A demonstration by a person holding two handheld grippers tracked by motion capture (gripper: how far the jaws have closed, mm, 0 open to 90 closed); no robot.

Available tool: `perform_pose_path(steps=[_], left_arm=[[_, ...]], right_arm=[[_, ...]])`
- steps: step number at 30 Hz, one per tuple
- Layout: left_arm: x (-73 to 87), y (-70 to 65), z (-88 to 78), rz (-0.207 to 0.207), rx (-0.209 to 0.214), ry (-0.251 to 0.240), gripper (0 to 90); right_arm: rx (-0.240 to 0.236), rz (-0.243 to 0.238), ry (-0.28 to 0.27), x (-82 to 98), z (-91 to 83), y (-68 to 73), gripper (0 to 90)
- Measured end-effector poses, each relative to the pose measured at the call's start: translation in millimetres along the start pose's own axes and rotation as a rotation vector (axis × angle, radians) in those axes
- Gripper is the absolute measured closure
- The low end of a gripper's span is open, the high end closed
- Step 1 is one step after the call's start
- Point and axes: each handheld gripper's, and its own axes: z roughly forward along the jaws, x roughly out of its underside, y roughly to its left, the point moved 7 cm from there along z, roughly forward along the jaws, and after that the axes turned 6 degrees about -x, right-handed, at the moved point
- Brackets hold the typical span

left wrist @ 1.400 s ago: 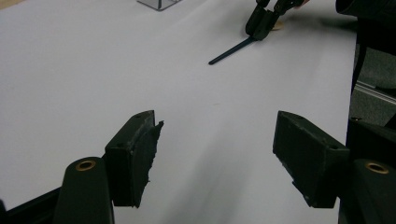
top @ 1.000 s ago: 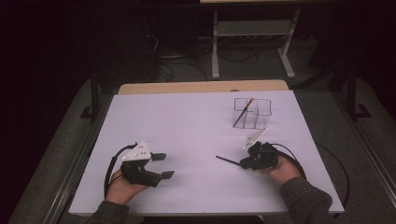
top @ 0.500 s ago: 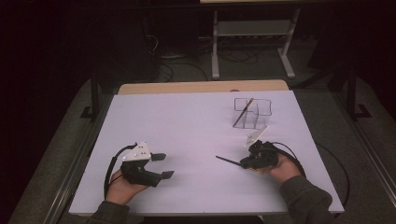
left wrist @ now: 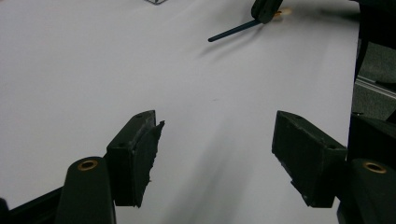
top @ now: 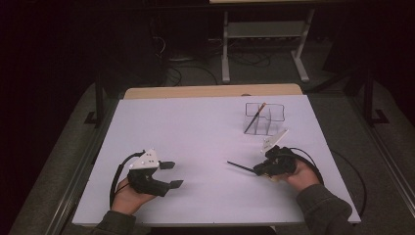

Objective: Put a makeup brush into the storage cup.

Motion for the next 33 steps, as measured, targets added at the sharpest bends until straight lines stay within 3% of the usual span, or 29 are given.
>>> perform_pose_path(steps=[17, 24, 33], left_arm=[[-8.8, -5.1, 7.0, 0.028, 0.033, 0.007, 31.4], [-13.8, -8.8, 9.6, 0.050, 0.058, 0.013, 31.2], [-20.9, -10.7, 7.3, 0.072, 0.057, 0.024, 31.5]], right_arm=[[-0.023, -0.102, -0.029, -30.8, -21.7, 22.6, 82.8], [-0.031, -0.138, -0.016, -41.6, -23.3, 30.9, 82.8], [-0.055, -0.172, -0.011, -54.6, -24.1, 41.7, 82.8]])
